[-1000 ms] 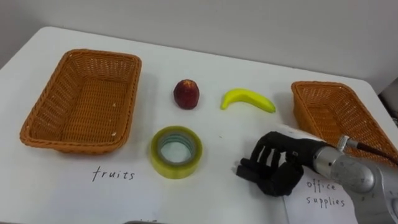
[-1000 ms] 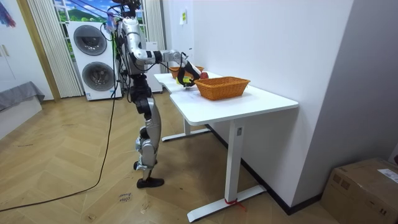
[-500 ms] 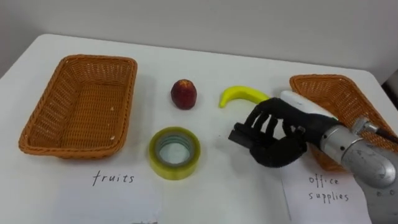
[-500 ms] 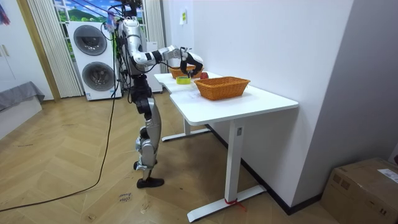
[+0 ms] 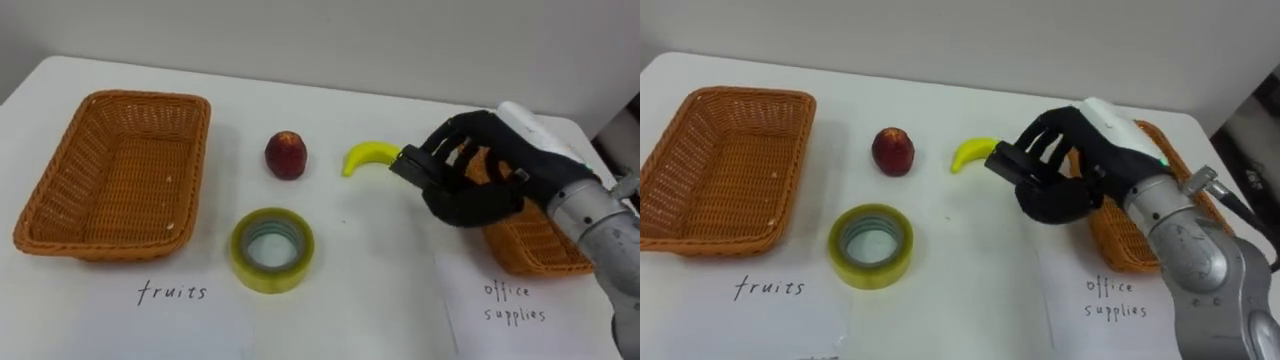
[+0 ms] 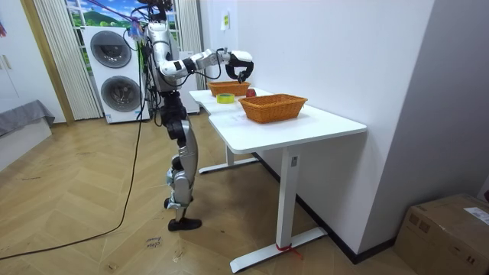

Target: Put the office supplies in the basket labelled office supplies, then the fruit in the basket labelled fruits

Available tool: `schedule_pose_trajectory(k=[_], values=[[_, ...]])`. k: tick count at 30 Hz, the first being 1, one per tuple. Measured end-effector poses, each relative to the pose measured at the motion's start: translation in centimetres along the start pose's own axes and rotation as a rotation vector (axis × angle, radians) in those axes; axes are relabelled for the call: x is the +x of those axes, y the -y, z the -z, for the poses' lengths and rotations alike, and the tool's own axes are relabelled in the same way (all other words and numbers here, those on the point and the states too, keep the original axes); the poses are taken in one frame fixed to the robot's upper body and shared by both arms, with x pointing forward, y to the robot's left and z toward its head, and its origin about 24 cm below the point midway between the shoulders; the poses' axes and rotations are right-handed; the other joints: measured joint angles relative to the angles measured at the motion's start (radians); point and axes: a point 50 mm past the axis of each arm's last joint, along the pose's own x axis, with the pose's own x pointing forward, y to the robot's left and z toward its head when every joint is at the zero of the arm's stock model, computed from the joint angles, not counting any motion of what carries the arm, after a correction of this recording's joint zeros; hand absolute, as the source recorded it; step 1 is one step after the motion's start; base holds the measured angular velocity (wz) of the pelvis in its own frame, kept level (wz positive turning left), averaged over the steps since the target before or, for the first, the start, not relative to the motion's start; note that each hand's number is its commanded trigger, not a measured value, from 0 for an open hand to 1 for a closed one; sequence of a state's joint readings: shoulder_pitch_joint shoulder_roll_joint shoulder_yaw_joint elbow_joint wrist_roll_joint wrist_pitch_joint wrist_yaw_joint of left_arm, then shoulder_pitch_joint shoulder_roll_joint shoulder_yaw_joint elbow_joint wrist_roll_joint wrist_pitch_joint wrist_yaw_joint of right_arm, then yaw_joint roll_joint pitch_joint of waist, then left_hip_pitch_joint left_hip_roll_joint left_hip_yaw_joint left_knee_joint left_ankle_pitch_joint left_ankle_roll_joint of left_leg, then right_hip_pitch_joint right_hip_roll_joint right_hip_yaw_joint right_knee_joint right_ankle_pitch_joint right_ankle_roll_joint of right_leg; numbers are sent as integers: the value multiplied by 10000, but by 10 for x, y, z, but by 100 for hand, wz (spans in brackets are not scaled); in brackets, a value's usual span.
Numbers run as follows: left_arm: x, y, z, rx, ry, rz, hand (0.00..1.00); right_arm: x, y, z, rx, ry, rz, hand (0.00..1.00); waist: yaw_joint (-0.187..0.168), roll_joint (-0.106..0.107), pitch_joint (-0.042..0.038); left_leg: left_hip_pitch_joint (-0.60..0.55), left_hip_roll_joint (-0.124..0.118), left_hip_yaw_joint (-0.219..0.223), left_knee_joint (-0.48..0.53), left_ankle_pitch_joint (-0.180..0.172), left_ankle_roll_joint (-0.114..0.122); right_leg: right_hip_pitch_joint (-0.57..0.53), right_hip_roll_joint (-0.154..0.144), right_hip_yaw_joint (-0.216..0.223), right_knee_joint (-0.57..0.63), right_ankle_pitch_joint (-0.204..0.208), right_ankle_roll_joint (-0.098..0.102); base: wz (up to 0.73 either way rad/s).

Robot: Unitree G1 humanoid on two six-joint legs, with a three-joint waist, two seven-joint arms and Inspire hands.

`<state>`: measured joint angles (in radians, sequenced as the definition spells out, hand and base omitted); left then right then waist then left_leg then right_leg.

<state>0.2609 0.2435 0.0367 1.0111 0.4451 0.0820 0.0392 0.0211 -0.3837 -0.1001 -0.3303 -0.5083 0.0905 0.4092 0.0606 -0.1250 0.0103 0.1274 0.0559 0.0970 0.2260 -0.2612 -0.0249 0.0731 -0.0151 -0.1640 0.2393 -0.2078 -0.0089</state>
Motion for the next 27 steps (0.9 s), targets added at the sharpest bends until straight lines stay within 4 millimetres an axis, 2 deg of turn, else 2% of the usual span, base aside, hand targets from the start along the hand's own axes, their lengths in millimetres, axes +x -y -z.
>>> schedule_pose_trajectory(k=[9, 15, 19, 27], values=[[-1, 1, 3, -74, -16, -5, 0, -4, 15, 5, 518, 144, 1478, 100, -78, 6, 1, -128, 6, -32, 94, -2, -2, -57, 4, -45, -23, -1, 1, 1], [-5, 4, 12, -606, -230, -265, 0, -10, 30, 14, 979, -54, 2659, 100, -297, 34, -19, -111, 6, -48, 82, -2, -2, 27, 17, -12, -26, 2, 4, 1], [-5, 6, 13, -690, -261, -224, 0, -9, 26, 29, 1356, -609, 2783, 100, -428, 61, -52, 78, 10, -33, 26, -1, -2, 117, 19, -6, -40, 2, 5, -1], [-6, 8, 17, -712, -371, -117, 0, -11, 25, 43, 1542, -1195, 2938, 100, -587, 30, -98, 156, 1, -16, -42, 0, -1, 130, 12, 23, -37, 0, 8, 0]])
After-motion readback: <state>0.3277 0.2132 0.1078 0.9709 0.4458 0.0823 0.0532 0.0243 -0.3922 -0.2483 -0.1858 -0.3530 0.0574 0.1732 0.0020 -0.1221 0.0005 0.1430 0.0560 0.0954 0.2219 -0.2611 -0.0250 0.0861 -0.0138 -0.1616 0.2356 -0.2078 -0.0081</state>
